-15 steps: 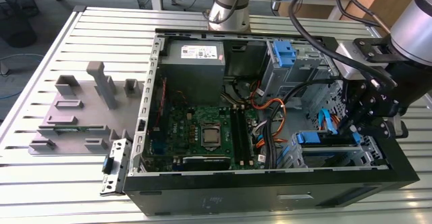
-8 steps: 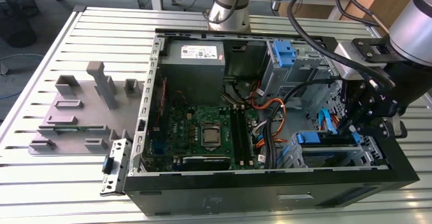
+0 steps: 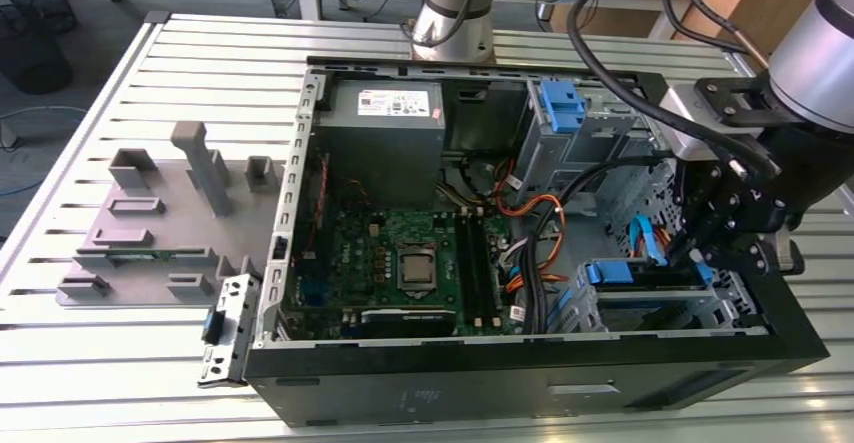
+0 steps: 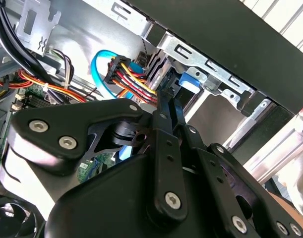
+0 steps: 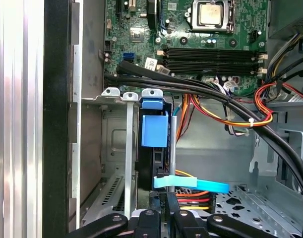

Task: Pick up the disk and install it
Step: 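Insert the second disk wire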

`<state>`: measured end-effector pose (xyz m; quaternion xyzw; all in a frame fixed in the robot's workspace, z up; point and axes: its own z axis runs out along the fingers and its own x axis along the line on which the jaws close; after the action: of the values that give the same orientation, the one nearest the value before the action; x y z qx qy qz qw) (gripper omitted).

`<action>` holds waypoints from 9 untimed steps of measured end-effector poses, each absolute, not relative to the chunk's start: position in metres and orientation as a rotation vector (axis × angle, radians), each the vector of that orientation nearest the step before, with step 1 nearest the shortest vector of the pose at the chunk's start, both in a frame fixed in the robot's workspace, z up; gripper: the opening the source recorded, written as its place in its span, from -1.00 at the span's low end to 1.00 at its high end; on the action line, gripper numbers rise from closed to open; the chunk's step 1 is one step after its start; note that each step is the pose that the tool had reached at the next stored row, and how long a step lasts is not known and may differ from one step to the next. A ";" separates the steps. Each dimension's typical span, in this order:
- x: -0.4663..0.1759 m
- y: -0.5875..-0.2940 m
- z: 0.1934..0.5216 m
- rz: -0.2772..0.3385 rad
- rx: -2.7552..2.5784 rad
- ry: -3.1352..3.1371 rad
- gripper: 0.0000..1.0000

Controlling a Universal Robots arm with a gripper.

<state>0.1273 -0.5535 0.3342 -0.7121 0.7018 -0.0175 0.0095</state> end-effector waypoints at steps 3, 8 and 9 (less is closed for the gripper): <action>0.127 -0.554 0.333 -0.055 -2.224 2.191 -0.66; 0.127 -0.554 0.333 -0.055 -2.224 2.191 -0.66; 0.127 -0.554 0.332 -0.054 -2.223 2.191 -0.66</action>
<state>0.1272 -0.5536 0.3322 -0.7121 0.7018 -0.0174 0.0097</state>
